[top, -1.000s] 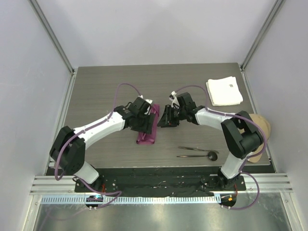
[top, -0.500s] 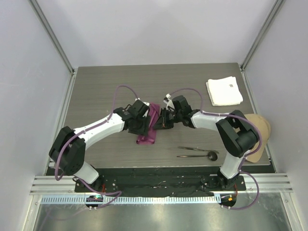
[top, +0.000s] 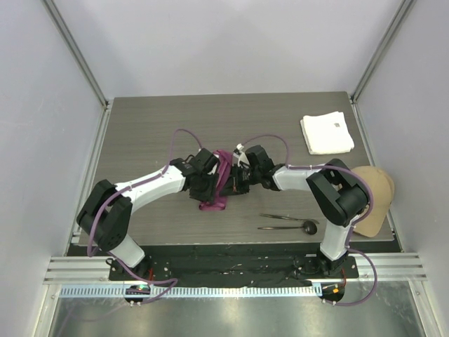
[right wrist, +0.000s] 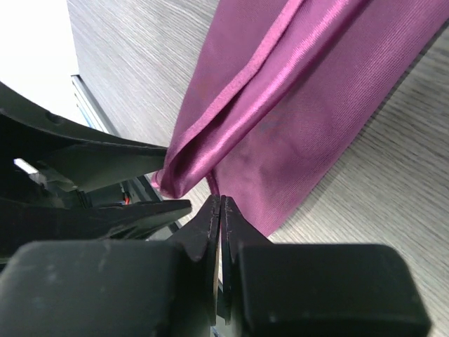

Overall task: Fold the napkin into a case and place the utensils inside
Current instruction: Smooth out the smaller rectangle-folded napkin at the center of the board.

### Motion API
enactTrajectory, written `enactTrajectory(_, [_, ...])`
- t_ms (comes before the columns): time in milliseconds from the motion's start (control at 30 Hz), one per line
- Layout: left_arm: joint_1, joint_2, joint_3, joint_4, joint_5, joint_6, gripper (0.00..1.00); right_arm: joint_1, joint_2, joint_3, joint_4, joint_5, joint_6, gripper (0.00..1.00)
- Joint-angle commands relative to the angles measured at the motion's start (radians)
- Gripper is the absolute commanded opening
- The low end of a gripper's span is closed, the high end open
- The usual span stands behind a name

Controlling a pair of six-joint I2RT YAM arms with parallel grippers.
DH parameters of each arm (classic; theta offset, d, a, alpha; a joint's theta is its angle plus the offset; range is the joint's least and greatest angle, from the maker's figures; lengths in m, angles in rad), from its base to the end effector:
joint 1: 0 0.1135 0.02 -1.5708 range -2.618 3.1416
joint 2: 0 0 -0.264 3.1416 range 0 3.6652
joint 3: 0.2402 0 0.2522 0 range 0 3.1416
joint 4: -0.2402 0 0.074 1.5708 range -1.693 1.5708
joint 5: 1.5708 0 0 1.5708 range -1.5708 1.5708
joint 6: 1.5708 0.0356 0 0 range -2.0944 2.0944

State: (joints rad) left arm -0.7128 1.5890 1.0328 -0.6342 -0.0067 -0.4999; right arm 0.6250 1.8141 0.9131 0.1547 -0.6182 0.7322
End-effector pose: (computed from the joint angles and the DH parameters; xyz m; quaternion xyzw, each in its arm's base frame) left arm 0.2311 -0.1994 0.1973 0.1037 0.9765 -0.1050 0.1572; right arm 0.2785 0.2264 0.1450 -0.0749 0.8781 0.4565 0.1222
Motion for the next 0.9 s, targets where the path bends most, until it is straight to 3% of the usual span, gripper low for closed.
enactTrajectory(0, [-0.004, -0.001, 0.000, 0.011, -0.025, -0.008, 0.39, 0.019, 0.024, -0.011, 0.048, 0.015, -0.004, 0.06])
enactTrajectory(400, [-0.004, 0.002, 0.003, 0.016, -0.038, -0.005, 0.15, 0.048, 0.060, -0.026, 0.080, 0.051, 0.003, 0.02])
enactTrajectory(467, [-0.007, 0.002, 0.006, 0.021, -0.038, -0.006, 0.01, 0.048, 0.060, -0.034, 0.080, 0.058, 0.003, 0.02])
enactTrajectory(867, [-0.019, 0.035, -0.019, 0.192, 0.186, -0.138, 0.00, 0.055, 0.071, -0.126, 0.169, 0.136, 0.077, 0.01])
